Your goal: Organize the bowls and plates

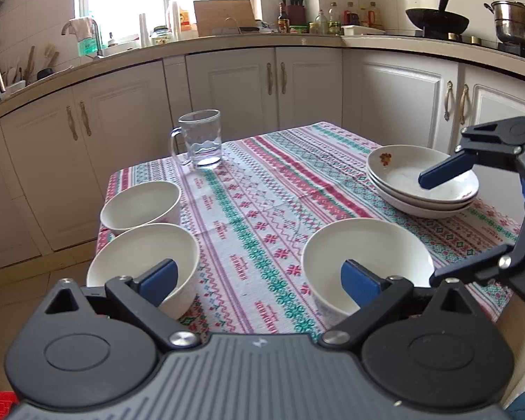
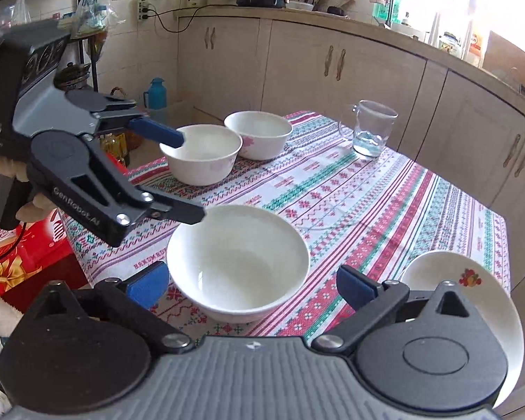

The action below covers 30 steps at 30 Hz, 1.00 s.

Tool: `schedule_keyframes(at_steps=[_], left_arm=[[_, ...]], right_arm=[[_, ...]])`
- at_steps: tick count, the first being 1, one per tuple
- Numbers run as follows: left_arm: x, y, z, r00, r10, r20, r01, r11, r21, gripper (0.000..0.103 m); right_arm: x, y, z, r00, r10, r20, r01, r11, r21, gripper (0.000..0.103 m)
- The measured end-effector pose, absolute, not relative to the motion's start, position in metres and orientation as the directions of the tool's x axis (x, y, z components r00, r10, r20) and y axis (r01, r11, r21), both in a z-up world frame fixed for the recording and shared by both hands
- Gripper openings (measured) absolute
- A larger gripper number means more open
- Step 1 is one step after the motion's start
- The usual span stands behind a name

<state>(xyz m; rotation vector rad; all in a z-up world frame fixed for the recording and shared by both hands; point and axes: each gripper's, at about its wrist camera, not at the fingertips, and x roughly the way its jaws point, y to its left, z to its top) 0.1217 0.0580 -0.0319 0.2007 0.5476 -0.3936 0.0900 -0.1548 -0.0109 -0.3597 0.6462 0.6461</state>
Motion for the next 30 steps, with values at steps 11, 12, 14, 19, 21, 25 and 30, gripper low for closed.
schedule_keyframes(at_steps=[11, 12, 14, 19, 21, 25, 30], left_arm=[[0.124, 0.106, -0.043, 0.815, -0.186, -0.549, 0.305, 0.943, 0.133, 0.099], [0.125, 0.11, -0.045, 0.815, -0.178, -0.551, 0.3, 0.944, 0.138, 0.099], [0.129, 0.118, -0.049, 0.816, -0.166, -0.553, 0.295, 0.943, 0.152, 0.099], [0.145, 0.132, -0.059, 0.804, -0.168, -0.571, 0.312, 0.936, 0.165, 0.099], [0.151, 0.136, -0.063, 0.799, -0.167, -0.578, 0.319, 0.932, 0.172, 0.099], [0.164, 0.14, -0.07, 0.78, -0.19, -0.596, 0.36, 0.916, 0.178, 0.099], [0.174, 0.14, -0.075, 0.765, -0.225, -0.604, 0.422, 0.883, 0.205, 0.099]], right_arm=[[0.117, -0.122, 0.008, 0.6, 0.476, -0.643, -0.677, 0.731, -0.09, 0.103], [0.121, -0.117, 0.009, 0.59, 0.481, -0.648, -0.684, 0.725, -0.085, 0.103], [0.127, -0.107, 0.011, 0.581, 0.483, -0.655, -0.691, 0.718, -0.083, 0.103], [0.152, -0.085, 0.014, 0.54, 0.499, -0.678, -0.717, 0.695, -0.059, 0.103], [0.161, -0.078, 0.014, 0.527, 0.5, -0.687, -0.725, 0.686, -0.056, 0.103], [0.183, -0.06, 0.012, 0.494, 0.487, -0.721, -0.74, 0.671, -0.054, 0.102], [0.207, -0.038, 0.006, 0.459, 0.459, -0.761, -0.749, 0.66, -0.054, 0.094]])
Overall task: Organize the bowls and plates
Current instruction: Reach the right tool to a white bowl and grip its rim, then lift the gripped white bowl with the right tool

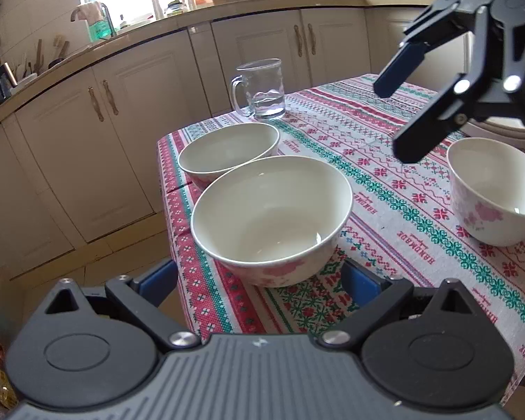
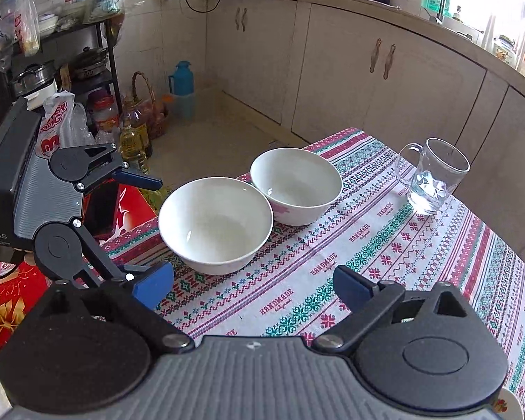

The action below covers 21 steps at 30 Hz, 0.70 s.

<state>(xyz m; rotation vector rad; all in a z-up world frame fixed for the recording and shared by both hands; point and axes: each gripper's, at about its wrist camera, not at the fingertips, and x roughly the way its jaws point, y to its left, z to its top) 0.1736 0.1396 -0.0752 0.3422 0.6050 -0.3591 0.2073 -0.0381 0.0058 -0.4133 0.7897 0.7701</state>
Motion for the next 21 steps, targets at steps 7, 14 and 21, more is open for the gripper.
schedule_keyframes(at_steps=[7, 14, 21], left_arm=[[0.185, 0.142, -0.081, 0.741, -0.271, -0.615, 0.472, 0.861, 0.19, 0.099], [0.192, 0.142, -0.084, 0.726, -0.301, -0.618, 0.506, 0.843, 0.183, 0.099], [0.201, 0.145, -0.083, 0.716, -0.325, -0.618, 0.516, 0.842, 0.155, 0.097]], right_arm=[[0.233, -0.008, -0.009, 0.412, 0.425, -0.806, -0.772, 0.633, -0.061, 0.086], [0.255, 0.01, -0.023, 0.359, 0.424, -0.831, -0.779, 0.626, -0.018, 0.08], [0.272, 0.02, -0.035, 0.322, 0.43, -0.843, -0.778, 0.628, 0.023, 0.062]])
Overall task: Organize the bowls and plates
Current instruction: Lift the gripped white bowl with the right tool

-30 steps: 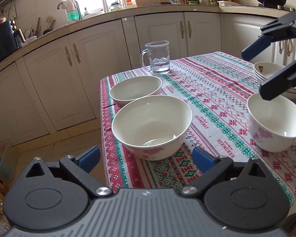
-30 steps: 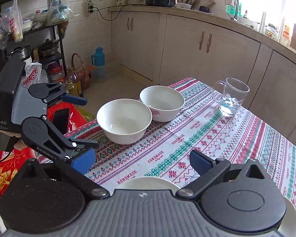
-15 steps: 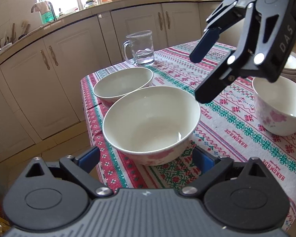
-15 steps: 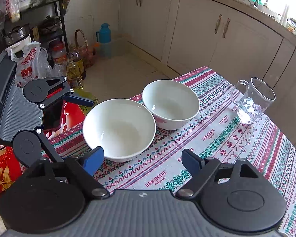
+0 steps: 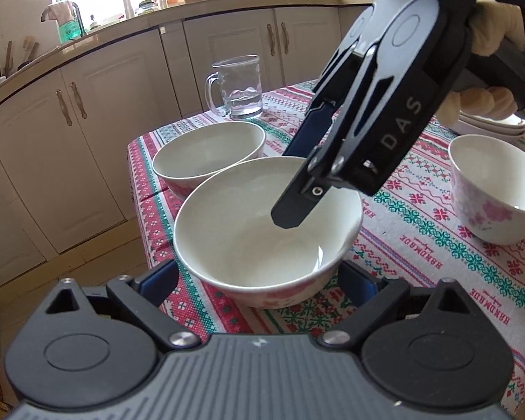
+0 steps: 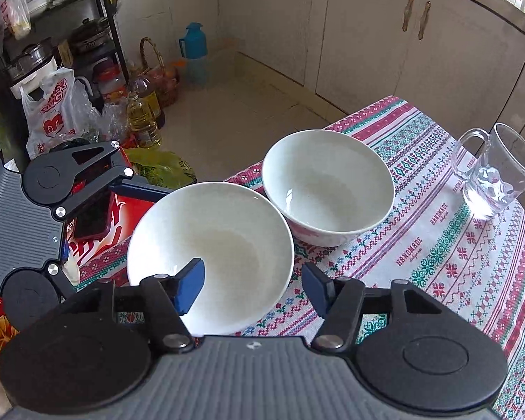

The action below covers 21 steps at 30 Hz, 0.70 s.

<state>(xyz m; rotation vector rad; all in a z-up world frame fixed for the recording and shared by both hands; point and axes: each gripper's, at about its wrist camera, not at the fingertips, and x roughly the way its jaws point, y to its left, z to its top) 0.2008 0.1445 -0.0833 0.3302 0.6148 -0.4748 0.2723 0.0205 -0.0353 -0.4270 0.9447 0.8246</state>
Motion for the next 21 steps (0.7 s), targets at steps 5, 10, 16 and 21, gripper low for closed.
schedule_keyframes(at_steps=[5, 10, 16, 21], left_arm=[[0.2016, 0.144, -0.0833, 0.712, -0.333, -0.618, 0.523, 0.839, 0.15, 0.096], [0.2032, 0.1432, -0.083, 0.712, -0.338, -0.615, 0.528, 0.836, 0.152, 0.096], [0.2025, 0.1436, -0.0771, 0.712, -0.356, -0.605, 0.54, 0.829, 0.147, 0.096], [0.2057, 0.1463, -0.0762, 0.699, -0.376, -0.608, 0.548, 0.829, 0.117, 0.096]], right_arm=[[0.2771, 0.0224, -0.0381, 0.311, 0.438, -0.843, -0.777, 0.628, 0.041, 0.054], [0.2767, 0.0228, -0.0381, 0.31, 0.44, -0.843, -0.778, 0.627, 0.041, 0.054], [0.2776, 0.0236, -0.0389, 0.307, 0.44, -0.844, -0.782, 0.623, 0.04, 0.054], [0.278, 0.024, -0.0392, 0.304, 0.44, -0.845, -0.782, 0.622, 0.042, 0.054]])
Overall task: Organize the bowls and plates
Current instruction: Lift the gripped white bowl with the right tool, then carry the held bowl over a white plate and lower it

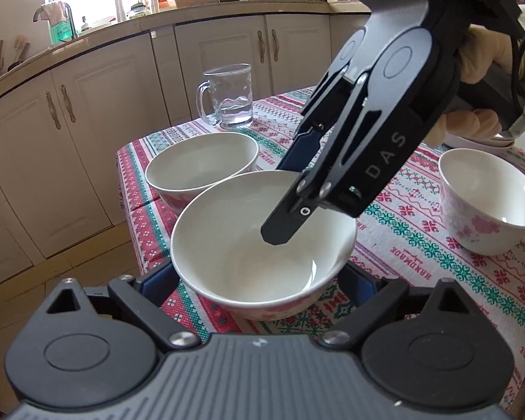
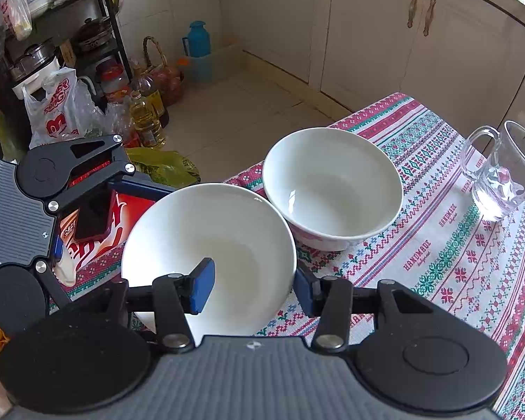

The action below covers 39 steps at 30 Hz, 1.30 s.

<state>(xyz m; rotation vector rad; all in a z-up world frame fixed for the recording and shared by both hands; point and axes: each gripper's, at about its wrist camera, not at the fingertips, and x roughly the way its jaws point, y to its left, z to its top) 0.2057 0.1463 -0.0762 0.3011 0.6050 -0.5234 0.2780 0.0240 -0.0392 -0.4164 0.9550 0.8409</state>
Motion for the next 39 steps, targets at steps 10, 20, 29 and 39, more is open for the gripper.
schedule_keyframes(at_steps=[10, 20, 29, 39], left_arm=[[0.206, 0.147, -0.076, 0.697, -0.382, -0.607, 0.548, 0.83, 0.106, 0.095], [0.198, 0.143, -0.066, 0.698, -0.383, -0.605, 0.549, 0.829, 0.108, 0.095], [0.175, 0.129, -0.041, 0.697, -0.388, -0.602, 0.557, 0.822, 0.115, 0.095], [0.144, 0.104, -0.012, 0.695, -0.413, -0.589, 0.583, 0.802, 0.125, 0.095]], right_arm=[[0.278, 0.024, -0.039, 0.303, 0.443, -0.844, -0.778, 0.626, 0.049, 0.054], [0.275, 0.018, -0.033, 0.299, 0.46, -0.836, -0.775, 0.628, 0.068, 0.054], [0.251, 0.001, -0.011, 0.314, 0.48, -0.819, -0.782, 0.62, 0.063, 0.054], [0.207, -0.029, 0.023, 0.359, 0.49, -0.794, -0.788, 0.615, 0.023, 0.054]])
